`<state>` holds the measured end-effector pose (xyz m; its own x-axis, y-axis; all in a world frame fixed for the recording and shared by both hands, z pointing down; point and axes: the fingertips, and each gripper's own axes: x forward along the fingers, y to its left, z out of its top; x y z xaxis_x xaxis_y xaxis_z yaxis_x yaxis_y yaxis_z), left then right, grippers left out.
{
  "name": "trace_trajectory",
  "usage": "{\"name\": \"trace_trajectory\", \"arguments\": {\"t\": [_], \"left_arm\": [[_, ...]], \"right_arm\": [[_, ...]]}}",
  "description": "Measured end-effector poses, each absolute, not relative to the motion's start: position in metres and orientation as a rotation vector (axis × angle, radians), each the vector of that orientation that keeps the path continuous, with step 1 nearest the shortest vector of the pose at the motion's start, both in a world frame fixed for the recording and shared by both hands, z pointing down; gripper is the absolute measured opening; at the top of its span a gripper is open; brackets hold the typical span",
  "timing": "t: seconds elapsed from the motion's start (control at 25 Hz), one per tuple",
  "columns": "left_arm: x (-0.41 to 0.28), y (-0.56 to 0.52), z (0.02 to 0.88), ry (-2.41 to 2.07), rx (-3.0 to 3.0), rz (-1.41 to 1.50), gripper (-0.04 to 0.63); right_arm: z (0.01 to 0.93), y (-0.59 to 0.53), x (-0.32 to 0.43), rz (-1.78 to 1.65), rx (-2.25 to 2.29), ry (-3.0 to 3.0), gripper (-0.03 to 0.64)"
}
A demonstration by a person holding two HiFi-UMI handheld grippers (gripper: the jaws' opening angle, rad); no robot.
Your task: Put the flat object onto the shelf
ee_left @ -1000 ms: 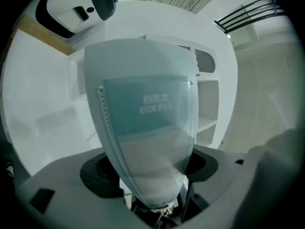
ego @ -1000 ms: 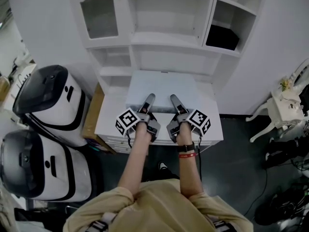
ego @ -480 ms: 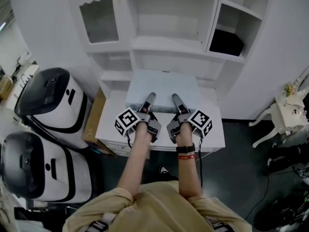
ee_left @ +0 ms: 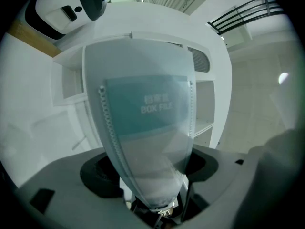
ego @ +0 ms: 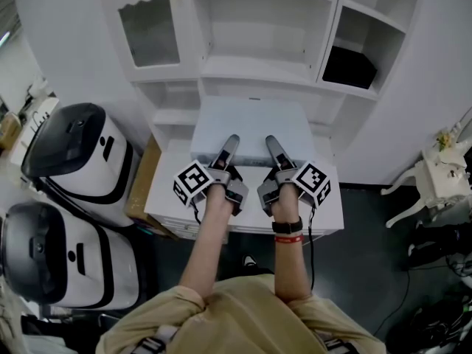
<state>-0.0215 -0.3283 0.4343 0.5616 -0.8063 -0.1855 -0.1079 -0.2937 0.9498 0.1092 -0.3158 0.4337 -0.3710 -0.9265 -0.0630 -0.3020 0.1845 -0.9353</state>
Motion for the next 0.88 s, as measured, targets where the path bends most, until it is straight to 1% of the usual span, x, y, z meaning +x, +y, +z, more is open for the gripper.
{"name": "trace_trajectory", "arguments": {"t": [0.88], "left_arm": [[-0.009, -0.361, 0.385, -0.678, 1.750, -0.890, 0.354]], "right_arm": [[0.369, -0.345, 0.125, -1.116, -1.116, 1.819, 0.413]]}}
